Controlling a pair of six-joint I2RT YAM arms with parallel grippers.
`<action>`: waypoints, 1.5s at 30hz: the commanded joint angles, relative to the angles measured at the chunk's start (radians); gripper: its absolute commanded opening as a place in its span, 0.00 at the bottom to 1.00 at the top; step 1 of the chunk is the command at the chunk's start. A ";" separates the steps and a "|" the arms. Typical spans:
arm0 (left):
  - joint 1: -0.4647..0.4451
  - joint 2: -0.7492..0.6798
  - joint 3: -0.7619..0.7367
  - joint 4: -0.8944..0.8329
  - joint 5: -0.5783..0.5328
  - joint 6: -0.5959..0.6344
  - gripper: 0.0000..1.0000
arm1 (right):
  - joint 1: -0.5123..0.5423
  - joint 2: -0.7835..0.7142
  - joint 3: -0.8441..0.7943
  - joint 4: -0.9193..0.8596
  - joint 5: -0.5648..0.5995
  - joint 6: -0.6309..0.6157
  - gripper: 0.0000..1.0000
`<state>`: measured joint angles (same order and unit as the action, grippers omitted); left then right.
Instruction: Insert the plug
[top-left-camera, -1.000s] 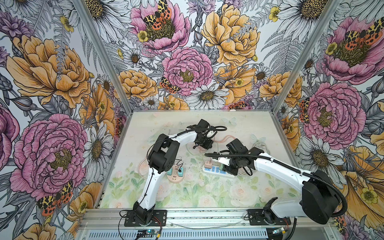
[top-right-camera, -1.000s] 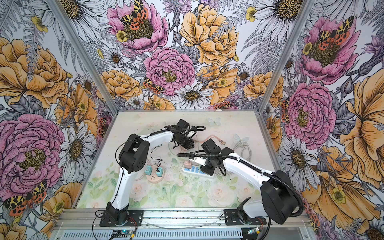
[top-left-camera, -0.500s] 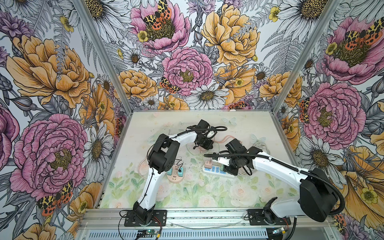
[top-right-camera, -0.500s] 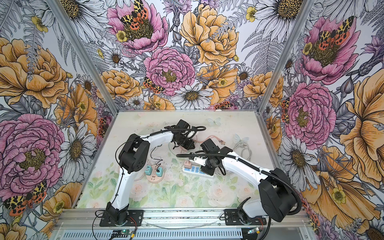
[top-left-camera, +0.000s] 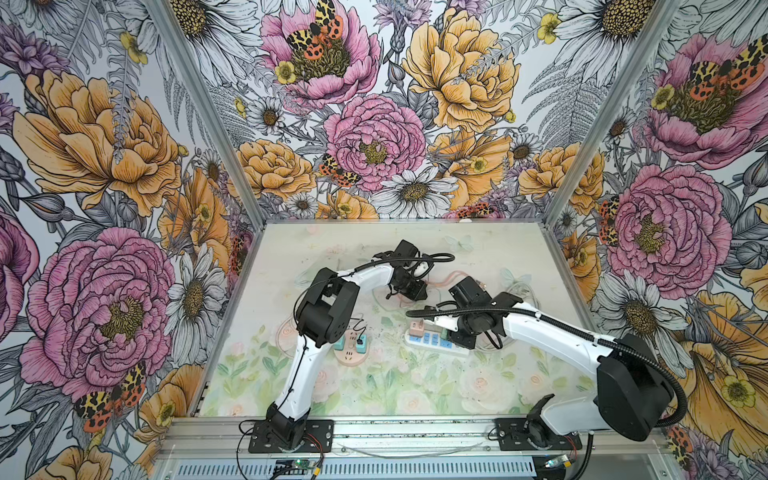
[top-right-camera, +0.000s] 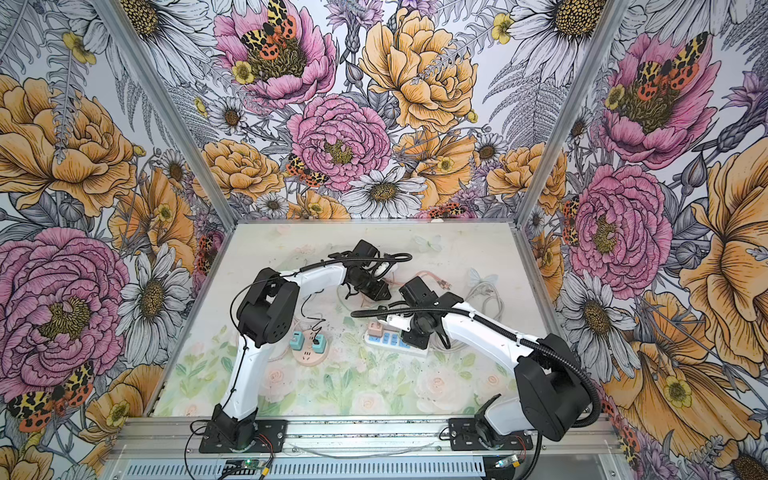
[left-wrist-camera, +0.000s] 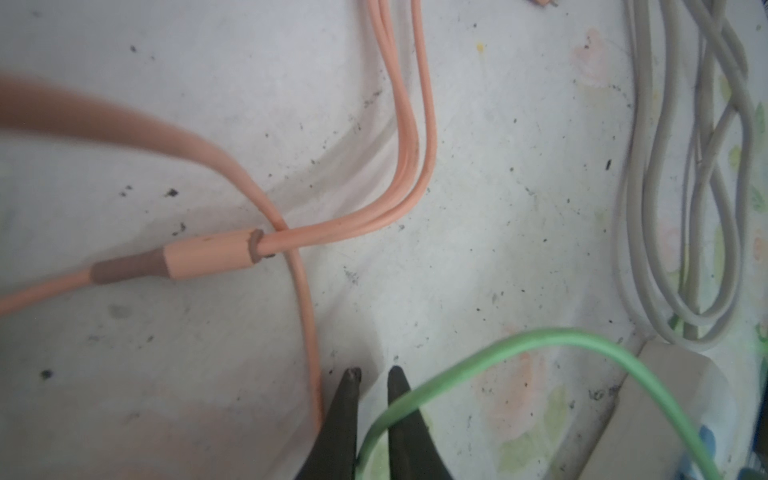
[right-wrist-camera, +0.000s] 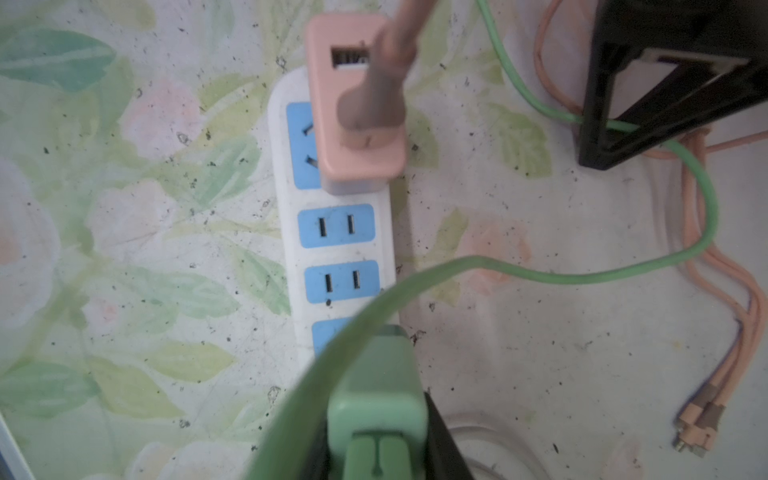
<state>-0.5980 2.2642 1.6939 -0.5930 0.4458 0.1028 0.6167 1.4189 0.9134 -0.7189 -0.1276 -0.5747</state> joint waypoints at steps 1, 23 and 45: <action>0.000 -0.051 -0.009 0.019 0.044 -0.002 0.17 | 0.001 0.040 -0.006 -0.030 0.026 -0.016 0.00; 0.008 -0.058 -0.007 0.019 0.117 -0.002 0.20 | -0.003 0.055 0.009 -0.103 -0.078 -0.010 0.00; 0.021 -0.214 -0.024 -0.173 0.071 0.049 0.44 | -0.018 0.070 0.005 -0.096 -0.026 -0.024 0.00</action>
<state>-0.5941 2.1284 1.6821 -0.7094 0.5400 0.1169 0.6025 1.4548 0.9360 -0.7559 -0.1825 -0.5930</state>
